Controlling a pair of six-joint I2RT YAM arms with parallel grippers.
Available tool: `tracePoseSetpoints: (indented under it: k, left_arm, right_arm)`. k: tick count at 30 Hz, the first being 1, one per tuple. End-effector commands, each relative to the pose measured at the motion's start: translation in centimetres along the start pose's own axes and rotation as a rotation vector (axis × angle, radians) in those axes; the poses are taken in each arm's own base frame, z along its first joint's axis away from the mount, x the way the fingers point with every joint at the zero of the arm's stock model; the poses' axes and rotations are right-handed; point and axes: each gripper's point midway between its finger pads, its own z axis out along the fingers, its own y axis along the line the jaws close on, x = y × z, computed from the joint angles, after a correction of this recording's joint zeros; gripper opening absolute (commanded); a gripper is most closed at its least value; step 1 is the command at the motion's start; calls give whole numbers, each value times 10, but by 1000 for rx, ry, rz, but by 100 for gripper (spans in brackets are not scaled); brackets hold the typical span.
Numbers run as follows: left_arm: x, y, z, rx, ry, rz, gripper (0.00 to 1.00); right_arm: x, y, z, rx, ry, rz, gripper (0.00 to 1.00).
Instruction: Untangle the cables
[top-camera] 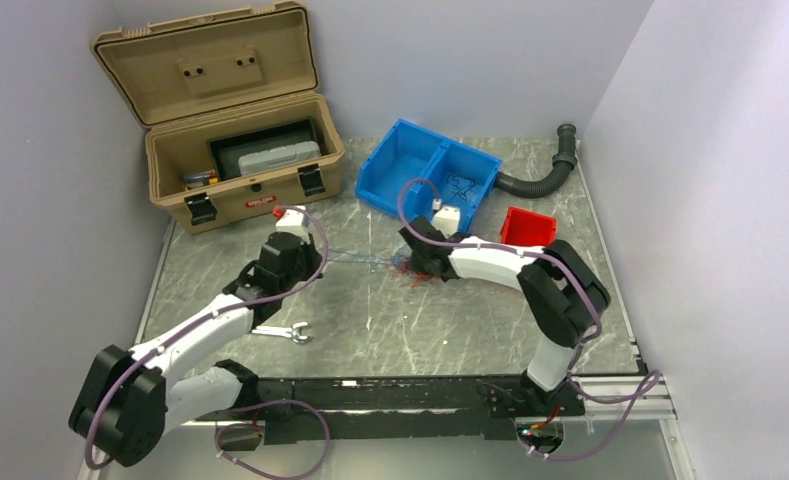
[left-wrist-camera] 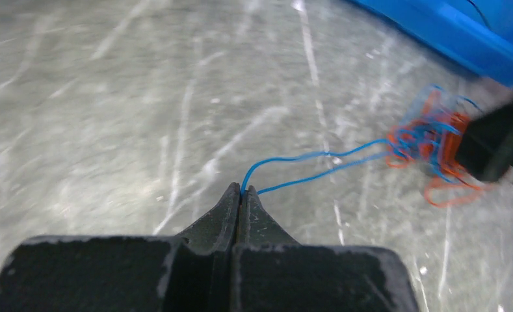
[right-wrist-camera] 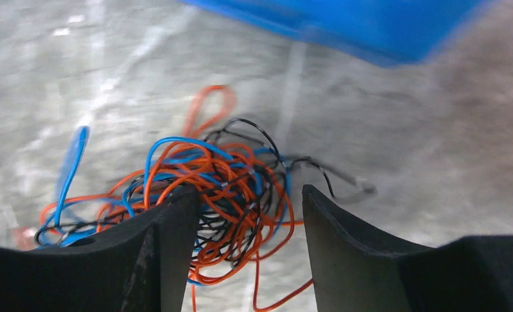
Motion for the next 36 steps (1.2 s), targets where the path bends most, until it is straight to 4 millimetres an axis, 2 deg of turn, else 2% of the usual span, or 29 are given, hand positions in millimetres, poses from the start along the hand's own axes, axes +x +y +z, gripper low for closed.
tracePoseSetpoints:
  k: [1, 5, 8, 9, 12, 15, 17, 20, 23, 27, 30, 33, 36]
  left_arm:
    - [-9, 66, -25, -370, -117, -118, 0]
    - [-6, 96, -45, -545, -172, -217, 0]
    - [-9, 98, -49, -562, -186, -225, 0]
    - [-11, 91, -45, -511, -174, -183, 0]
    - [-18, 47, -28, -233, -160, -78, 0]
    - [-24, 14, -25, -32, -195, -20, 0]
    - [-26, 3, -28, 33, -217, -2, 0]
    - [-26, -2, -30, 69, -230, 10, 0]
    - [-26, -4, -30, 80, -229, 15, 0]
    - [-27, -2, -28, 64, -218, 16, 0]
    - [-26, 0, -28, 57, -217, 15, 0]
    - [-27, 1, -29, 49, -222, 13, 0]
    - [-26, 5, -29, 26, -219, 8, 0]
  right_arm:
    - [15, -84, -7, 218, 9, 119, 59]
    - [10, -107, -16, 241, -27, 237, 57]
    - [0, -108, -25, 196, -69, 276, 56]
    - [-5, -98, -27, 133, -68, 229, 56]
    - [-21, -64, -39, -69, -89, 129, 58]
    - [-33, -34, -59, -266, -137, 43, 65]
    - [-38, -16, -76, -399, -170, -8, 69]
    - [-44, -7, -86, -455, -184, -37, 73]
    - [-43, -8, -78, -397, -137, -58, 71]
    - [-30, -15, -60, -302, -51, -60, 66]
    - [-17, -5, -56, -368, -17, -76, 64]
    - [-5, 0, -52, -389, 22, -90, 66]
    - [11, -17, -28, -240, 110, -104, 66]
